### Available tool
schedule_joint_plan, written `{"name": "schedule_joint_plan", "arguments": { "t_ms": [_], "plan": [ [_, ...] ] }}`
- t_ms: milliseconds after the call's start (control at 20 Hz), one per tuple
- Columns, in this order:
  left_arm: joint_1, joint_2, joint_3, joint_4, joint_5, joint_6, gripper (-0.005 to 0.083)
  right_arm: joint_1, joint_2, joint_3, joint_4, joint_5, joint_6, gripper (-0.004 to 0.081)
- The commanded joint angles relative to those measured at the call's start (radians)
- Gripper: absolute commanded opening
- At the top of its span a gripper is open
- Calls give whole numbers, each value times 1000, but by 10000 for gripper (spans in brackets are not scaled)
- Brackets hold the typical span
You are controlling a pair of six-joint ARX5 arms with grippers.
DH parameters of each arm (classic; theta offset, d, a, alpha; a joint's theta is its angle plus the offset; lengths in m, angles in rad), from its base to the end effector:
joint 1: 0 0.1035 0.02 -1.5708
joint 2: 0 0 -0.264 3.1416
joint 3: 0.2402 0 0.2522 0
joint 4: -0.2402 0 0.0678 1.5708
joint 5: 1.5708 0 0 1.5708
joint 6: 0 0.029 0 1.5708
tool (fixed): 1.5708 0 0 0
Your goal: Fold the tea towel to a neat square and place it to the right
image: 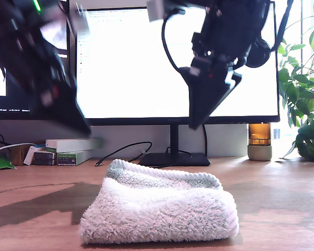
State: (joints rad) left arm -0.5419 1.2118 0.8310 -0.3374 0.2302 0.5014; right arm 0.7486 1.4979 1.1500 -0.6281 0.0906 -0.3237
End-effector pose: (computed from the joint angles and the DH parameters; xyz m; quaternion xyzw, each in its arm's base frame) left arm 0.2101 -0.1342 0.2521 0.2680 0.2489 -0.4276 0.8267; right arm 0.2257 0.2061 0.2596 -0.3232 0.3766 0.3506 0.7942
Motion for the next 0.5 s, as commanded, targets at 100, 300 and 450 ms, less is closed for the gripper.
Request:
{"name": "schedule_joint_plan", "arguments": {
  "t_ms": [100, 300, 450],
  "plan": [
    [-4, -40, -10, -5, 82, -118, -19, 8, -5, 3, 42, -65, 182, -12],
    [6, -49, -18, -5, 175, -166, -19, 11, -14, -35, 122, -62, 225, -12],
    [30, -63, -53, -1, 204, -169, -19, 19, -80, -146, 219, -21, 246, -12]
  ]
}}
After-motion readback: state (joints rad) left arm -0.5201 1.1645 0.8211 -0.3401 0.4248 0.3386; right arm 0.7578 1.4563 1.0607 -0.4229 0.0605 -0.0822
